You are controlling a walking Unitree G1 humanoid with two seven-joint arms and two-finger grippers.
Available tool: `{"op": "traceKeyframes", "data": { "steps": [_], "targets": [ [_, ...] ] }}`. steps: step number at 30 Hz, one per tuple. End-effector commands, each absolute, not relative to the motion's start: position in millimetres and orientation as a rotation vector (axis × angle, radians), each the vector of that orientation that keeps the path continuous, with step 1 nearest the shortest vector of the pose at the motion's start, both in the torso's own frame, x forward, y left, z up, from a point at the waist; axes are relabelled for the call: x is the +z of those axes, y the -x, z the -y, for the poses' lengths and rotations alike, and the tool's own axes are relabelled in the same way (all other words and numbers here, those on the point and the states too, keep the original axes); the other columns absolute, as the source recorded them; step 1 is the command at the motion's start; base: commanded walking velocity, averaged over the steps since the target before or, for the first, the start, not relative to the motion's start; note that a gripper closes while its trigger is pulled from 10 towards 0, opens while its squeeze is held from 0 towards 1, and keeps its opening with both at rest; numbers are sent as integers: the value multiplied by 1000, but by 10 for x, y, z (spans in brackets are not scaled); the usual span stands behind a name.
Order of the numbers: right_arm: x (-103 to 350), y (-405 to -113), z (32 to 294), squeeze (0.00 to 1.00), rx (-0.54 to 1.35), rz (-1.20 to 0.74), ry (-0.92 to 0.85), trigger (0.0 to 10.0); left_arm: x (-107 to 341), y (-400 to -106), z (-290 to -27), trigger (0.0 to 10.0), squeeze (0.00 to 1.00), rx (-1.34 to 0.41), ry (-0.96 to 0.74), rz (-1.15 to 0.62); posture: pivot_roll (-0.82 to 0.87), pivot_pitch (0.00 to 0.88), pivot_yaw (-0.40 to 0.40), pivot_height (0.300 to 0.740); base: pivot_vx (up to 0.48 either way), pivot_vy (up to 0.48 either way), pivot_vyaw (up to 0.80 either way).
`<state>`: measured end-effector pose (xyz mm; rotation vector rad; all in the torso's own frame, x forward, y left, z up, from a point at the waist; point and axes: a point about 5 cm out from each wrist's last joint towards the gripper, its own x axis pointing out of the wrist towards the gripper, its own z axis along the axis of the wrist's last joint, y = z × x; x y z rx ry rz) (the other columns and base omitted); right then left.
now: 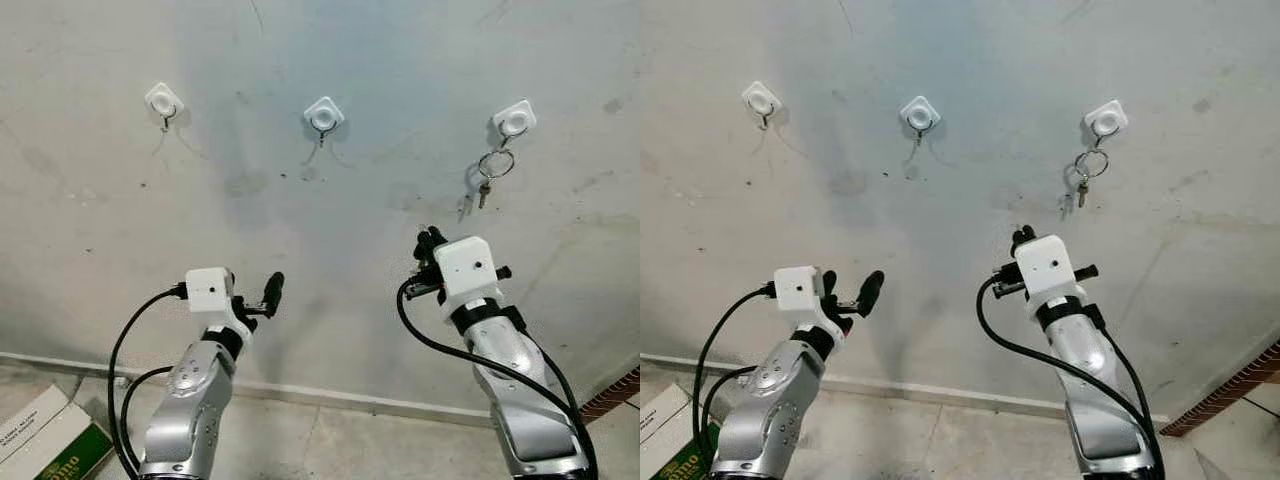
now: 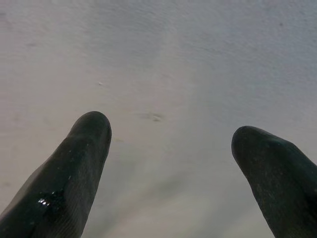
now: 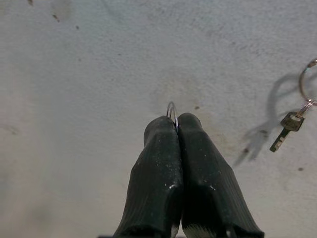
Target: Hang keys on a hook
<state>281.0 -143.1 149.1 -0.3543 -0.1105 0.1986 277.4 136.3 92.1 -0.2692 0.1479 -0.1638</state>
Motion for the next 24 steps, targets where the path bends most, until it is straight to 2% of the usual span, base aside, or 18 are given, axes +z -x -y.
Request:
{"op": "traceKeyframes", "data": {
  "steps": [1, 14, 24],
  "targets": [
    [1482, -2795, 1428, 0, 206, 99, 359, 10000, 999, -2799, -1404, 10000, 0, -159, 267, -114, -91, 0, 16, 740, 0, 0, 0],
    [1458, -2767, 1462, 0, 184, 89, 355, 10000, 973, -2791, -1329, 10000, 0, -186, 303, -144, -94, 0, 32, 740, 0, 0, 0],
    [1466, -2778, 1437, 0, 183, 96, 349, 10000, 983, -2807, -1351, 10000, 0, -184, 303, -141, -93, 0, 37, 740, 0, 268, 0]
  ]
}}
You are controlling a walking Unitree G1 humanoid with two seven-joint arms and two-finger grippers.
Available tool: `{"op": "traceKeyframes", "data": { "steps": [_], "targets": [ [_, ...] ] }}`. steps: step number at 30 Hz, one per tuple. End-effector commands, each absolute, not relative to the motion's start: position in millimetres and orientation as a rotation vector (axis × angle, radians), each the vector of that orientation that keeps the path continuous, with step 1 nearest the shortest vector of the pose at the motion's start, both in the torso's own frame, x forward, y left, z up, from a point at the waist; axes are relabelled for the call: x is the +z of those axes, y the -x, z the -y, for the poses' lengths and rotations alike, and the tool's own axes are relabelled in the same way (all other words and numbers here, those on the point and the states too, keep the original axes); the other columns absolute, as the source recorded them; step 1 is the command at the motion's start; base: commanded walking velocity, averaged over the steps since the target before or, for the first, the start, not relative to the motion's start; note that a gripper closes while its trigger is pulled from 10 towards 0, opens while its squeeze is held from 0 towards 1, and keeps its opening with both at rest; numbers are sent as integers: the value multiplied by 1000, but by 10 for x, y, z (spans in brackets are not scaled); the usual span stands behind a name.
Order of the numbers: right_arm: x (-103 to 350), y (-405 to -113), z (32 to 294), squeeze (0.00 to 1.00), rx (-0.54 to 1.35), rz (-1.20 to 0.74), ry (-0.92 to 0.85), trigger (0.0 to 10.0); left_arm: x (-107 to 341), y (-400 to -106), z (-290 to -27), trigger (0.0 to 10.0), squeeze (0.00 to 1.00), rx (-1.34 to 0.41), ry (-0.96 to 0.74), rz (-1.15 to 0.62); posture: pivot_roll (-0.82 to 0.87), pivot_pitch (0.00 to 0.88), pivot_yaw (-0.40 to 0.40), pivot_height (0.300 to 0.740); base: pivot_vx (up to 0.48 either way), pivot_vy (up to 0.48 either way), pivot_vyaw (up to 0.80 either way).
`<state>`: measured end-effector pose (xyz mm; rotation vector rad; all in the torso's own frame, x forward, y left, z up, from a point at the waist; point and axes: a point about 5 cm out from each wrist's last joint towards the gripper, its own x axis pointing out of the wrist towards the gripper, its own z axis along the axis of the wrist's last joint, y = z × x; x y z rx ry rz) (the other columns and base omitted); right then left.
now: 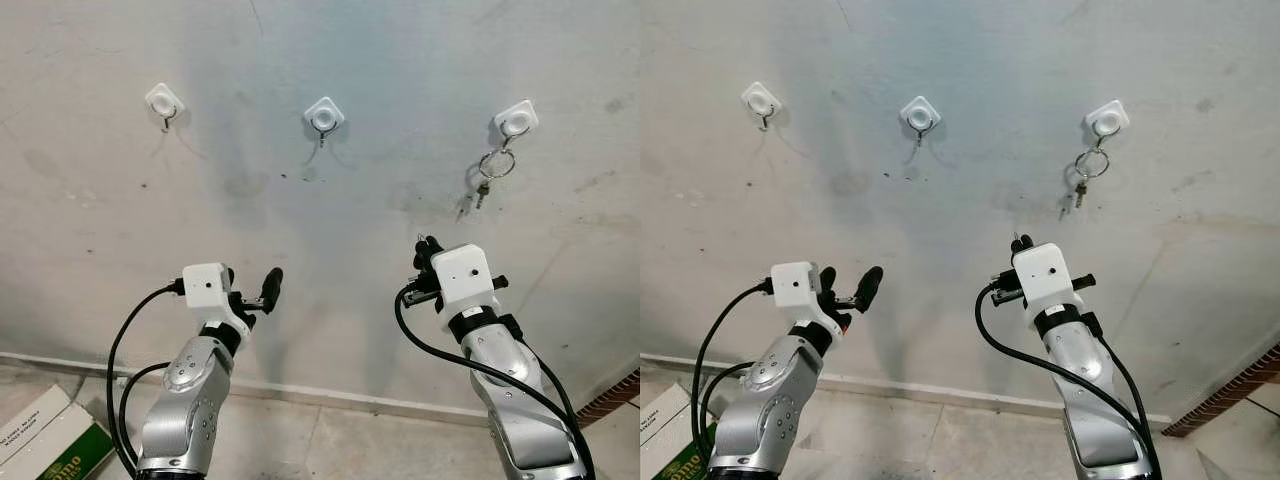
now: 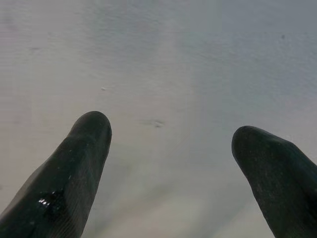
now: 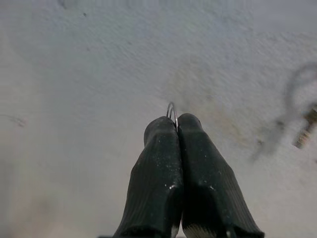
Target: Hang keys on a hook
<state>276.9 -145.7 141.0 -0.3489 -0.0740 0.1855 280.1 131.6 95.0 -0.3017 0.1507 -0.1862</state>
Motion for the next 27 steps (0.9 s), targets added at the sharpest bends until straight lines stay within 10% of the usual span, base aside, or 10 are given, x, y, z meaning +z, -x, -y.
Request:
{"op": "traceKeyframes", "data": {
  "steps": [1, 27],
  "targets": [
    [1468, -2779, 1432, 0, 182, 97, 348, 10000, 984, -2806, -1344, 10000, 0, -188, 303, -143, -94, 0, 39, 740, 0, 274, 0],
    [1488, -2795, 1404, 0, 169, 108, 340, 10000, 980, -2846, -1300, 10000, 0, -211, 290, -160, -94, 0, 52, 740, 0, 291, 0]
  ]
}}
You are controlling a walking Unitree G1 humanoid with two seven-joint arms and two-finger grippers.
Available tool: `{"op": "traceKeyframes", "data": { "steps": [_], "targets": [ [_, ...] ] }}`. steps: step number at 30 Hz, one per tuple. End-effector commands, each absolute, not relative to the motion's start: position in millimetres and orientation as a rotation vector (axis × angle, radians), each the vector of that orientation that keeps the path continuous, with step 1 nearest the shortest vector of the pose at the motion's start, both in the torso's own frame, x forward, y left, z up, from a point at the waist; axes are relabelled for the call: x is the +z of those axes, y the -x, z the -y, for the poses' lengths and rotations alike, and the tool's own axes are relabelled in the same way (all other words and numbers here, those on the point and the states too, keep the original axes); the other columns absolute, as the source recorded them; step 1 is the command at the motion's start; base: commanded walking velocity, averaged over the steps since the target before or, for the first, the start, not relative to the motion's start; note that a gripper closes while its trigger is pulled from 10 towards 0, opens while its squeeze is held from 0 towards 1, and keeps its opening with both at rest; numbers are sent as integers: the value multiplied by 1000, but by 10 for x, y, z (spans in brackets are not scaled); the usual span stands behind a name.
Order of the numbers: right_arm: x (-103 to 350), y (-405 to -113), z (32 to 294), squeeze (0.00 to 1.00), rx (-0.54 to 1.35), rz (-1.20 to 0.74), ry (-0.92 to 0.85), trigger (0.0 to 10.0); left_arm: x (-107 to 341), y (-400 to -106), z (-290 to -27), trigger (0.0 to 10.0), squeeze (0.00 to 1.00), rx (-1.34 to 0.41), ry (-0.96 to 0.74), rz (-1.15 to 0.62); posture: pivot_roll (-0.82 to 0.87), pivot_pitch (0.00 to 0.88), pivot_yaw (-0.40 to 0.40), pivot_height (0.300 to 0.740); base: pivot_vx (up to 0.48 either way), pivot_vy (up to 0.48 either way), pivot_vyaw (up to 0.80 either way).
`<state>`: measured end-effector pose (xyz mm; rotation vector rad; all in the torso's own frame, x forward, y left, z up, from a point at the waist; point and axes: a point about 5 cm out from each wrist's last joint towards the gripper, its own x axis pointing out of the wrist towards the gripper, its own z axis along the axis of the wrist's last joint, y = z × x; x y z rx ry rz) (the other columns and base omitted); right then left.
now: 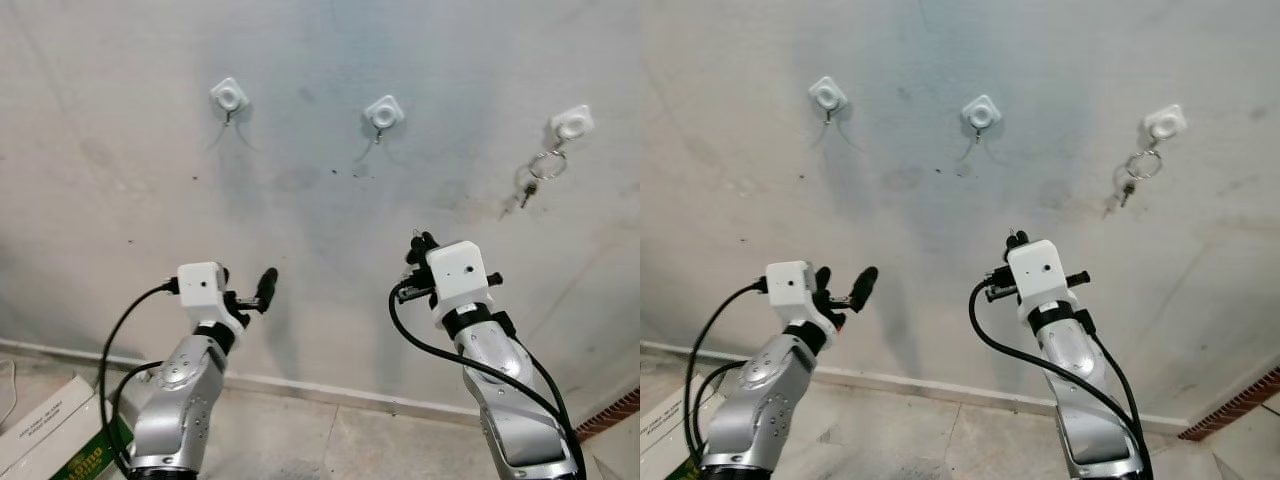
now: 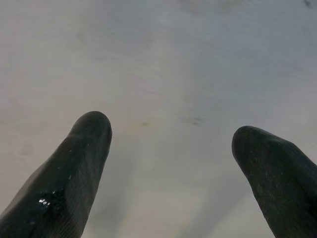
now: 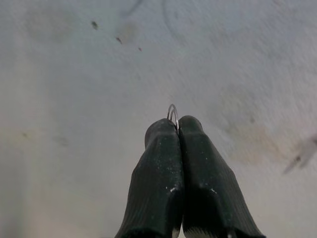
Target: Hang keys on a hook
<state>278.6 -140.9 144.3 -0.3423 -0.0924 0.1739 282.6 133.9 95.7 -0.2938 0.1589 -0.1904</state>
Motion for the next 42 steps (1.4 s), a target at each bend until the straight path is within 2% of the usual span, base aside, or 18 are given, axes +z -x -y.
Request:
{"op": "traceKeyframes", "data": {
  "steps": [1, 33, 42],
  "targets": [
    [1487, -2795, 1406, 0, 167, 108, 339, 10000, 980, -2846, -1300, 10000, 0, -210, 290, -160, -94, 0, 52, 740, 0, 307, 0],
    [1484, -2768, 1464, 0, 134, 116, 345, 10000, 980, -2811, -1241, 10000, 0, -276, 279, -143, -100, 0, 63, 740, 0, 17, 0],
    [1493, -2780, 1447, 0, 140, 118, 344, 10000, 985, -2817, -1223, 10000, 0, -284, 288, -140, -98, 0, 61, 740, 0, -374, 0]
  ]
}}
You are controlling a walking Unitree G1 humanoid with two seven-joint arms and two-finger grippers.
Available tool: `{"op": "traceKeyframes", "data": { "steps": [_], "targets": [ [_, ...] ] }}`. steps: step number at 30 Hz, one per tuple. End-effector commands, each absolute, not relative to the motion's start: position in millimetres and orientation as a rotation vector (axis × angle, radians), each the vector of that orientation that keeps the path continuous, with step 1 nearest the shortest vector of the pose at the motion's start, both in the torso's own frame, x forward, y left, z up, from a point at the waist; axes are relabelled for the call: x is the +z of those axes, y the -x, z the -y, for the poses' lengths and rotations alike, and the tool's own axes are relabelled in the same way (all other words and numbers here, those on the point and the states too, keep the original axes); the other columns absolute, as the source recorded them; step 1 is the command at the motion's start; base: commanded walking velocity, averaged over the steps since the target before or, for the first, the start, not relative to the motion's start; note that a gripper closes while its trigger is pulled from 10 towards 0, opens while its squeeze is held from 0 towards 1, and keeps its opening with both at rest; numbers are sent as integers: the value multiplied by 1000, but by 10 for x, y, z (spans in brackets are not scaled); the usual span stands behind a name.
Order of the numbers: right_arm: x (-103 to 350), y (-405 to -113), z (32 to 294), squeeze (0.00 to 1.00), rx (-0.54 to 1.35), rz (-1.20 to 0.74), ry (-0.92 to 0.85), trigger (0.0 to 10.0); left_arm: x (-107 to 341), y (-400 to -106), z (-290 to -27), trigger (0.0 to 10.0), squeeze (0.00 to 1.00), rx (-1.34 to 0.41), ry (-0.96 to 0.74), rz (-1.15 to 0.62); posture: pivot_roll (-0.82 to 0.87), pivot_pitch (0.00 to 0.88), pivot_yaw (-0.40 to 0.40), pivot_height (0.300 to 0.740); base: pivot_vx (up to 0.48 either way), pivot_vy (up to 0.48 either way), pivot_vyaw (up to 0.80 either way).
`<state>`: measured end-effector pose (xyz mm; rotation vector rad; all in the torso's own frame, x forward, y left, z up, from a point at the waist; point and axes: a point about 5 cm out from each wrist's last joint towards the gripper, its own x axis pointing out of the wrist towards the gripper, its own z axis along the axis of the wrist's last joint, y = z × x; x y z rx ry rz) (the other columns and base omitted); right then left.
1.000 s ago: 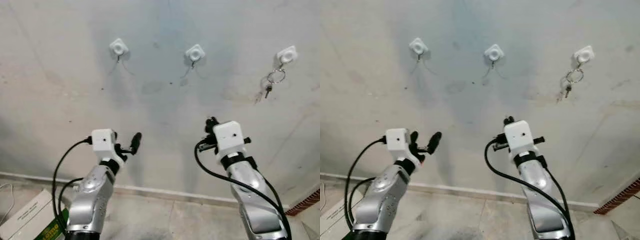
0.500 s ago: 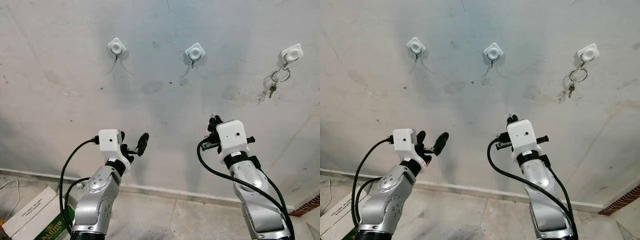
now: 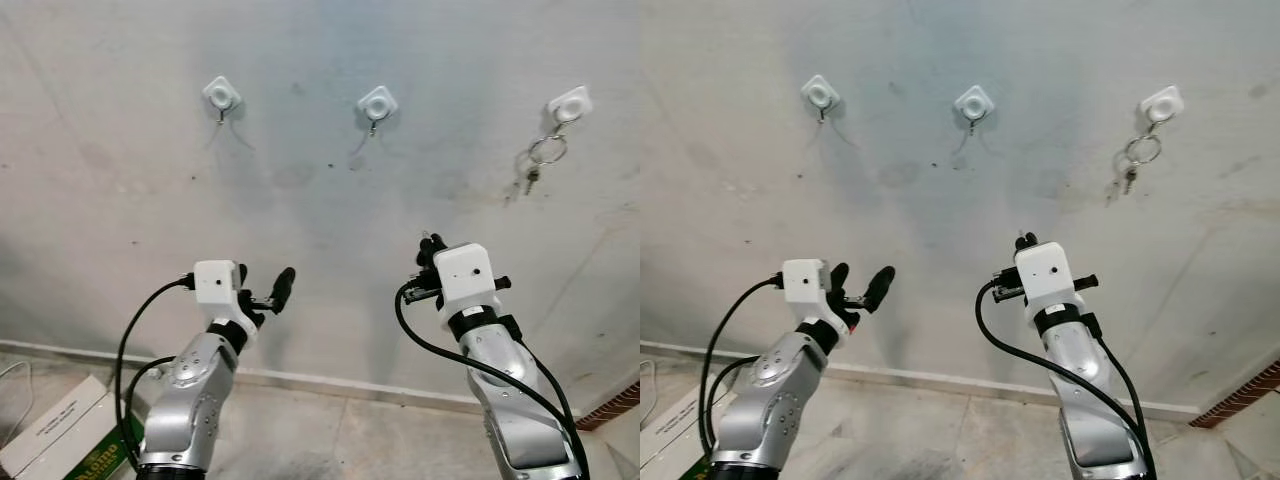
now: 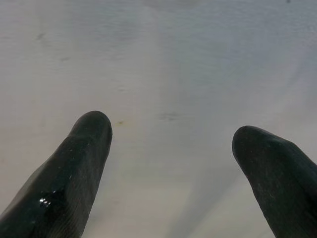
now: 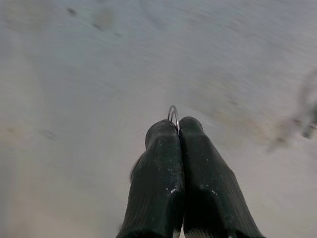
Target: Hang keys on a hook
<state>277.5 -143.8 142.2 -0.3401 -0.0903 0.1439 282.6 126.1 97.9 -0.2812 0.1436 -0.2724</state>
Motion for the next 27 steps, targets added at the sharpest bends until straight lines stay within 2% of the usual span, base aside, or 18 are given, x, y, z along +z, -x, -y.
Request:
{"op": "traceKeyframes", "data": {
  "steps": [1, 27],
  "targets": [
    [1493, -2780, 1447, 0, 140, 118, 344, 10000, 985, -2817, -1223, 10000, 0, -284, 289, -140, -98, 0, 61, 740, 0, -409, 0],
    [1504, -2784, 1443, 0, 144, 123, 345, 10000, 996, -2820, -1197, 10000, 0, -301, 323, -127, -108, 0, 61, 740, 9, 0, 0]
  ]
}}
